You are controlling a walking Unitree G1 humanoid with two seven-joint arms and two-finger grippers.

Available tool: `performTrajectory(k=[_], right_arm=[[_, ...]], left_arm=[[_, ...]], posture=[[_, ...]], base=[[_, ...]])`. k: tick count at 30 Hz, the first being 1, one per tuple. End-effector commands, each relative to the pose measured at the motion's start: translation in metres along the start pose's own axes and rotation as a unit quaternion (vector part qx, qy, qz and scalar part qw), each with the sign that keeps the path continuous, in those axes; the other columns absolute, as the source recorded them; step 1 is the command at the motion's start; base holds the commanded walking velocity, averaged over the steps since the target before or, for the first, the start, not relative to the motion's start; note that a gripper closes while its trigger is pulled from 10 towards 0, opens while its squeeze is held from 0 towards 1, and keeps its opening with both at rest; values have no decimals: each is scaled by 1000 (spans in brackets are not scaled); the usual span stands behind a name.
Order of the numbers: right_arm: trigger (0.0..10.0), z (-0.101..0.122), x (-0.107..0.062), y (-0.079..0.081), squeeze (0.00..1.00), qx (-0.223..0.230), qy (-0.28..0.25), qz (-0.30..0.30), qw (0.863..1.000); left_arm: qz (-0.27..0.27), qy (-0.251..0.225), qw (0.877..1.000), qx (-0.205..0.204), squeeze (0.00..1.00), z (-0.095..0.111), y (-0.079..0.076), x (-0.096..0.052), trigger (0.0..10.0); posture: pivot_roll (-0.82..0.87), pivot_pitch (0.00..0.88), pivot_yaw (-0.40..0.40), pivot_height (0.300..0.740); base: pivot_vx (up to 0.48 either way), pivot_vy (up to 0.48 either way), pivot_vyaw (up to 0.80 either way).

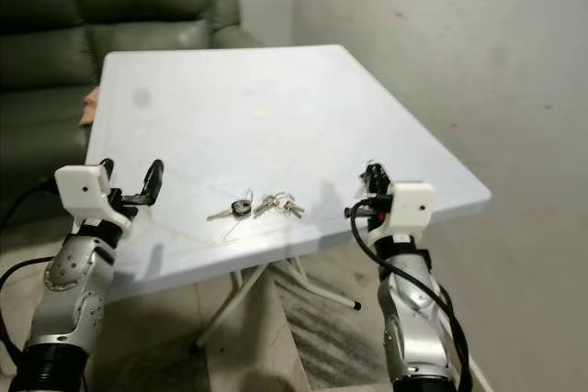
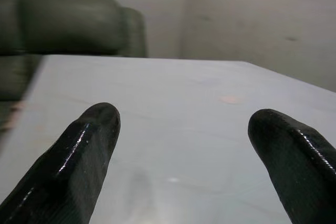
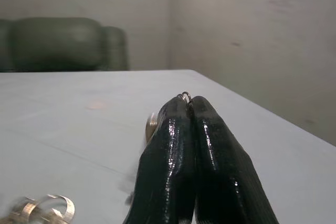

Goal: Hang keys on a hook

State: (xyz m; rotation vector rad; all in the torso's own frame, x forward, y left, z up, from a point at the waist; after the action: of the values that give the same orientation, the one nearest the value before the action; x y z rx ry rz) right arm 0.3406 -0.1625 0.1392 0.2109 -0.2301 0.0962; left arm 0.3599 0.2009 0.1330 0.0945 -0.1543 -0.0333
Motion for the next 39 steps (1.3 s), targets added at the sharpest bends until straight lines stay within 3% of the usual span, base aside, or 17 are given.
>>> performTrajectory(k=[1,7,15,21,39], right_arm=[[10000,1,-2,-11,0,-10,2,-13,1000],[10000,1,-2,-11,0,-11,4,-13,1000],[10000,-1,-2,-12,0,-12,6,-12,1000],[10000,0,-3,-11,0,-11,5,-11,1000],[10000,2,-1,-14,0,-12,2,-14,1000]], left_arm=[[-15,-6,1000,-3,0,4,-12,5,10000],[-14,-3,1000,-5,0,3,-12,5,10000],[-32,1,999,20,0,2,-17,5,10000],[-26,13,999,-13,0,-1,-16,6,10000],[-19,29,999,-6,0,-7,-17,7,10000]], posture=[[-7,0,-7,740],[-7,0,-9,740],[-9,0,-7,740],[-10,0,-5,740],[-10,0,-4,740]], base=[[0,0,-744],[0,0,-743],[0,0,-742],[0,-240,-745],[0,0,-739]])
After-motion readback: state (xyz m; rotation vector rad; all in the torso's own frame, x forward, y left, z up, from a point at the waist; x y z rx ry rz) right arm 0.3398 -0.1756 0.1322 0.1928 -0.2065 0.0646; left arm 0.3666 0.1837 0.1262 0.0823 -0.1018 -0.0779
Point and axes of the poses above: a point about 5 cm out from each wrist's last joint towards the gripper, its own x axis pointing out of the wrist towards the gripper, its own z axis along the axis of the wrist's last joint, y = z × x, the point moved 5 cm from there along x, pointing out of the wrist towards the gripper, and after that the axes turned 9 degrees about x, right-handed, at the moved point
